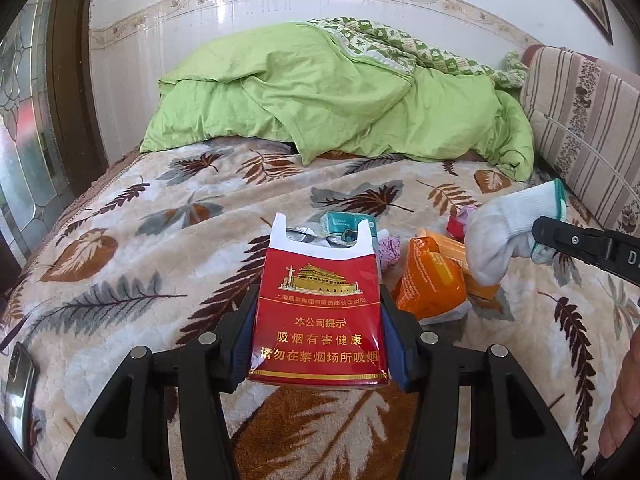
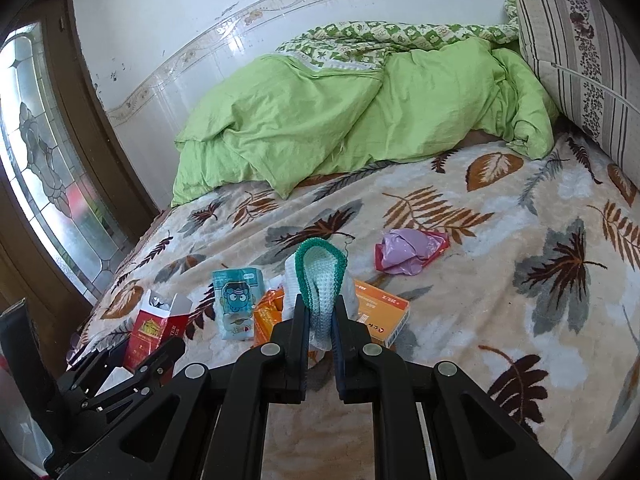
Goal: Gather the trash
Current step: 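Lift the cigarette pack with the left tool while the right tool lifts the sock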
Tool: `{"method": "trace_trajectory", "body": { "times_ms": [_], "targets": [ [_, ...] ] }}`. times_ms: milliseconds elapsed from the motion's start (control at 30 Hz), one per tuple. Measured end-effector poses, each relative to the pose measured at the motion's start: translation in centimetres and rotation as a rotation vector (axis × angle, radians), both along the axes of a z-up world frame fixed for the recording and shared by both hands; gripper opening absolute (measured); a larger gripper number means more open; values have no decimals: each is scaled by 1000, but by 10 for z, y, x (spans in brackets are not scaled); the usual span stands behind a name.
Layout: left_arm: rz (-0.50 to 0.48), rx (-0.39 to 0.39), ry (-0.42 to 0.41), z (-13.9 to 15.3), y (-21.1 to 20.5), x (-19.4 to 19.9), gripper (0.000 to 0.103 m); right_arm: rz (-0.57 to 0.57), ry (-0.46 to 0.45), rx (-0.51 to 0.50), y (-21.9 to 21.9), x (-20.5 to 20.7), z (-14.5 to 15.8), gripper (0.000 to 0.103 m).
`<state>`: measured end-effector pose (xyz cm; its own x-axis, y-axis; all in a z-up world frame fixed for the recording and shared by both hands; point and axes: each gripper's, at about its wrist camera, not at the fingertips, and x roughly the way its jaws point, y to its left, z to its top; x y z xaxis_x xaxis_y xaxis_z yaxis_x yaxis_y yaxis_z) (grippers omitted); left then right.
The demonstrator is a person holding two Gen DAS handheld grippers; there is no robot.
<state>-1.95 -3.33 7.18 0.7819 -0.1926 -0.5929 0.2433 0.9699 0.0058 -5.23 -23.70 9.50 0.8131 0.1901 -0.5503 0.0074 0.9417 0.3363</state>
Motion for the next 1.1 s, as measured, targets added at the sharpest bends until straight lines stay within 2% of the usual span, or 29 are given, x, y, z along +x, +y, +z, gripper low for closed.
{"method": "trace_trajectory", "body": {
  "times_ms": [300,1100],
  "targets": [
    [20,42,-9,-2,-4,1,53,25,-16,-4,8,-2,2,11],
    [31,92,16,-10,-8,7,53,37,-26,12,10,-7,5,11]
  ]
}}
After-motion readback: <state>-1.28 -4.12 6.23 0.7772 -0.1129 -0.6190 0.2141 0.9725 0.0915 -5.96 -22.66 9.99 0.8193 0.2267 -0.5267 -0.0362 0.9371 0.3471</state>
